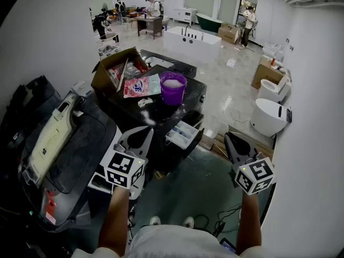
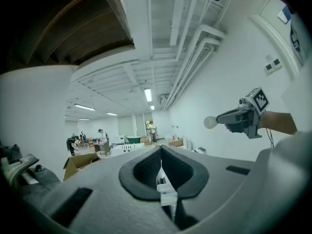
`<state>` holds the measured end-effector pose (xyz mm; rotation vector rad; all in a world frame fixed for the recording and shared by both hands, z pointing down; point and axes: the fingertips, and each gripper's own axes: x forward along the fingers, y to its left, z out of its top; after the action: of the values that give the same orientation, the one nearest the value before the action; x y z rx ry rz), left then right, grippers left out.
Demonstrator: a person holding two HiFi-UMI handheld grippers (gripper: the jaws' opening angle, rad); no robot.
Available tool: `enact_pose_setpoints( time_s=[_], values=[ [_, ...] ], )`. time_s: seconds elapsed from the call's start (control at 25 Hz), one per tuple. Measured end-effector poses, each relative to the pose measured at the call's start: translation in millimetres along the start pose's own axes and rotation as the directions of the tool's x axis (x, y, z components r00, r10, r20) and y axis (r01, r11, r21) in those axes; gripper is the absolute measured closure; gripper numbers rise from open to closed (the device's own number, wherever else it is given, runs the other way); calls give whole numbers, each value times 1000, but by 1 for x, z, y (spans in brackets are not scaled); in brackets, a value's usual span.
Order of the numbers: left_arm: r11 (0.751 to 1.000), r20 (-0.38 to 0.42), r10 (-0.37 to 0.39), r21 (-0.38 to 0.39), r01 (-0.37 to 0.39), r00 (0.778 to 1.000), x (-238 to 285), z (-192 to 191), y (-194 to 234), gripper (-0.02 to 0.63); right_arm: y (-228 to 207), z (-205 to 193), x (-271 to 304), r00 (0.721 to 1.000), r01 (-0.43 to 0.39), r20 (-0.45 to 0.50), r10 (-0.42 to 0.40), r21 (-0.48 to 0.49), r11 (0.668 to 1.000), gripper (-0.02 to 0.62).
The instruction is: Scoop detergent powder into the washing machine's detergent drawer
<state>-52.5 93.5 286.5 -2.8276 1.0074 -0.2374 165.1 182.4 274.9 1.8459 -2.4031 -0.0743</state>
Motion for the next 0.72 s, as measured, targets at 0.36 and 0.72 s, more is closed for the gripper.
enact_pose_setpoints(
  time_s=[0.36, 0.72],
  values=[
    [998, 48, -52, -28, 53, 997, -18, -10, 52, 597, 44, 6, 28, 997, 81, -11, -82, -7, 997, 583],
    [992, 46, -113, -51, 116, 992, -27, -29, 79, 597, 80, 13, 45, 992, 129, 4, -129, 12, 992, 581]
  ],
)
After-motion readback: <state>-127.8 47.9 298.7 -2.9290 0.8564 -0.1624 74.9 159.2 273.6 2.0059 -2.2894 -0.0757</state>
